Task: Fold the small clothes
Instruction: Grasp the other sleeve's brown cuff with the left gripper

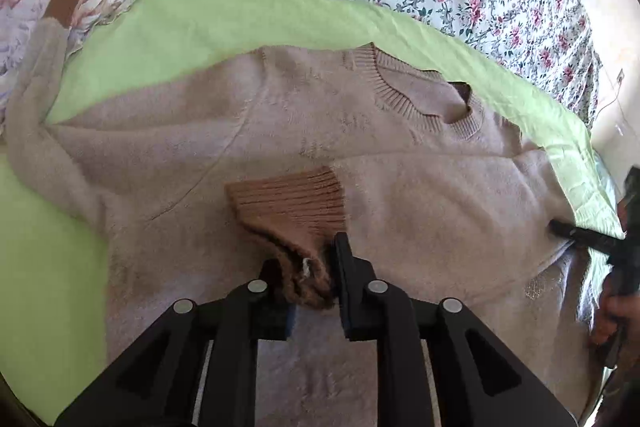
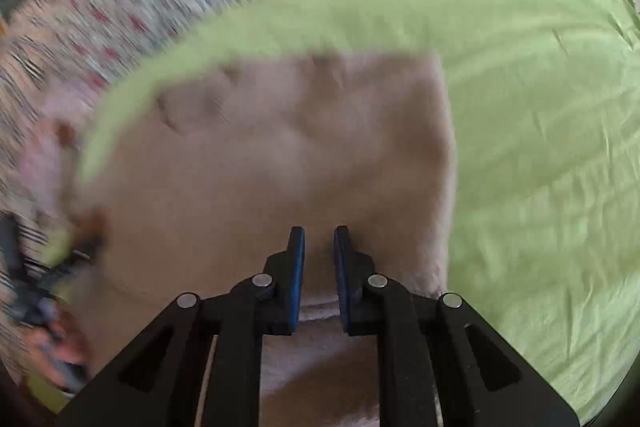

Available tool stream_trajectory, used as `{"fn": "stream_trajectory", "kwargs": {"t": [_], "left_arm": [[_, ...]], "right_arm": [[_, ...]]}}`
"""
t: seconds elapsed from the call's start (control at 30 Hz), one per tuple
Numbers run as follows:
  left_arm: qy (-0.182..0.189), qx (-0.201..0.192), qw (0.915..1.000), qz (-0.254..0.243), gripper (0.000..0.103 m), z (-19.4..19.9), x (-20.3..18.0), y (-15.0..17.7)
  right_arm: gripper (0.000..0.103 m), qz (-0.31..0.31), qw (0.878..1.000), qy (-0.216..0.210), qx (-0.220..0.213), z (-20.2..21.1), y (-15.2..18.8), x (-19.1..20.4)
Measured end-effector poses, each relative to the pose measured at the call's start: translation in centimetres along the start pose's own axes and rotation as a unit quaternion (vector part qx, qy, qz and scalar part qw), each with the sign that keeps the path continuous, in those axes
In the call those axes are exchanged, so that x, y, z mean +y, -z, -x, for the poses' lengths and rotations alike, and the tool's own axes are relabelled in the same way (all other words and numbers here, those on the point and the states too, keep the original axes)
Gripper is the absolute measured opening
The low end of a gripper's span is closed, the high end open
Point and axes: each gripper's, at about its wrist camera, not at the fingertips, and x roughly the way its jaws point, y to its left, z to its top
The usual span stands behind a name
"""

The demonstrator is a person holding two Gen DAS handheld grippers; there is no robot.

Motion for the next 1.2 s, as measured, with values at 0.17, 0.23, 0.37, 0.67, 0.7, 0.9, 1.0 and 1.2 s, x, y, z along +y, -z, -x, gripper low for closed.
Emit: {"fn": "stream_trajectory", "kwargs": {"t": [0.17,0.23,0.37,0.67,0.7,0.9,1.0,1.2], "left_arm": [[-0.014,-0.003,0.9996,0.026,0.03,3.0,3.0,0.6],[-0.026,-0.018,0.9986,0.042,0.04,4.7,4.8,0.2],[-0.065,-0.045,0.9953,0.055,0.056,6.9,8.1,-2.2],[-0.239,-0.064,0.9657,0.08,0.089,4.2,18.5,-13.6],[-0.26,-0.055,0.9611,0.076,0.089,3.0,19.5,-15.0],[-0.292,-0.007,0.9535,0.075,0.064,-2.4,23.9,-18.7],[-0.263,0.011,0.9603,0.094,0.005,-3.6,25.2,-18.6],[-0.179,-0.089,0.9784,0.052,0.002,2.6,19.6,-16.8]], "right_arm": [[0.019,-0.025,0.998,-0.05,-0.026,3.5,0.7,0.5],[0.028,-0.016,0.996,-0.083,-0.035,5.0,1.6,1.9],[0.03,0.008,0.992,-0.124,-0.029,6.2,3.4,4.8],[0.031,0.026,0.986,-0.166,0.004,5.9,6.1,8.4],[0.031,0.024,0.985,-0.169,0.009,5.6,6.3,8.5],[0.031,0.015,0.984,-0.173,0.03,4.5,7.0,9.0],[0.031,0.008,0.984,-0.172,0.031,4.5,7.2,8.6],[0.031,0.005,0.984,-0.176,0.017,5.2,7.4,8.2]]}}
